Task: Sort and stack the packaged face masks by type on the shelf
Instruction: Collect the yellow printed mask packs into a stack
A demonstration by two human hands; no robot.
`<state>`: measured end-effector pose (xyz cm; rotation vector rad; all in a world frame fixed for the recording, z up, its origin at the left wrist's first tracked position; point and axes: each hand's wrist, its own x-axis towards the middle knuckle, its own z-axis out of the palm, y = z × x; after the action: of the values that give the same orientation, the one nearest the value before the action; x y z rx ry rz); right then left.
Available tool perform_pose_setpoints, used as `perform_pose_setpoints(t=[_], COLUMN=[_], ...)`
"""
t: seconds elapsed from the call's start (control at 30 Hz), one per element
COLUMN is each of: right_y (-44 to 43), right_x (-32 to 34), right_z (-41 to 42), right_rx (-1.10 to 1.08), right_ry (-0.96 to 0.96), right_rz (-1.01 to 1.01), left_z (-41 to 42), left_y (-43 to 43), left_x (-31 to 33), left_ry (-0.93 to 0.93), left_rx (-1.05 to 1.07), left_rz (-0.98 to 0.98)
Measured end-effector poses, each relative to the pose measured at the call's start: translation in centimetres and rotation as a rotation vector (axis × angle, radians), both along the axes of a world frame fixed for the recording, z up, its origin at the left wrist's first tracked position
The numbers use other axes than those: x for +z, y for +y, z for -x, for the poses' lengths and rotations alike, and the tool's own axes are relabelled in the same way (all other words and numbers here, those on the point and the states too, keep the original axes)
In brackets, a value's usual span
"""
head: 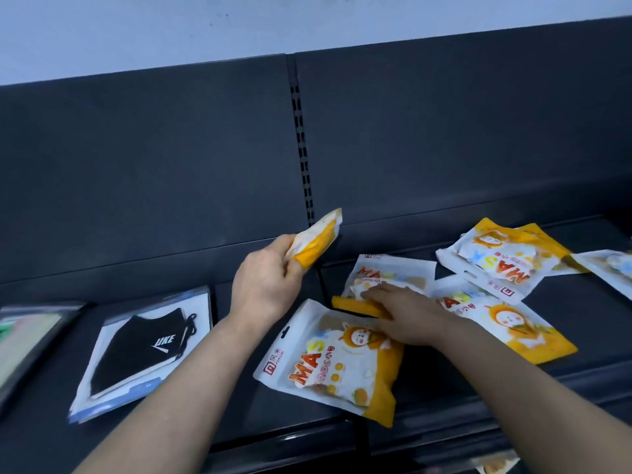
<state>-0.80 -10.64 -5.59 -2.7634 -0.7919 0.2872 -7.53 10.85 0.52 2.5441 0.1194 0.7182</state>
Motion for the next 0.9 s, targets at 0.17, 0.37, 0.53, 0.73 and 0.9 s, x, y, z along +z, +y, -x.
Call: perform_pose_setpoints(t=[0.17,0.37,0.53,0.73,0.9], right_y=[0.6,0.2,-2.1,-1.6,-0.1], right_x=[0.2,-0.8,0.0,-1.5,-2.0], right_z=[1.0,2.0,4.0,5.3,5.1], right_rx=[0.097,0.127,0.258,0.577,0.601], right_ry=[0.004,0.016,-0.092,-0.120,-0.082], right_rz=[0.003,-0.014,-0.100,0.052,-0.231], left_z=[0.8,1.1,1.7,2.5,4.4], left_y=[0.3,-0.6,-0.6,-2.4,-3.1], left_x=[-0.6,-0.4,-0.2,-0.6,1.1], left_ry=[0.041,0.030,-0.003,-0.013,-0.116], left_rx=[-0.032,-0.036,0.012,0.109,0.237], left_rz=[0.028,0.049,0.054,0.170,0.198])
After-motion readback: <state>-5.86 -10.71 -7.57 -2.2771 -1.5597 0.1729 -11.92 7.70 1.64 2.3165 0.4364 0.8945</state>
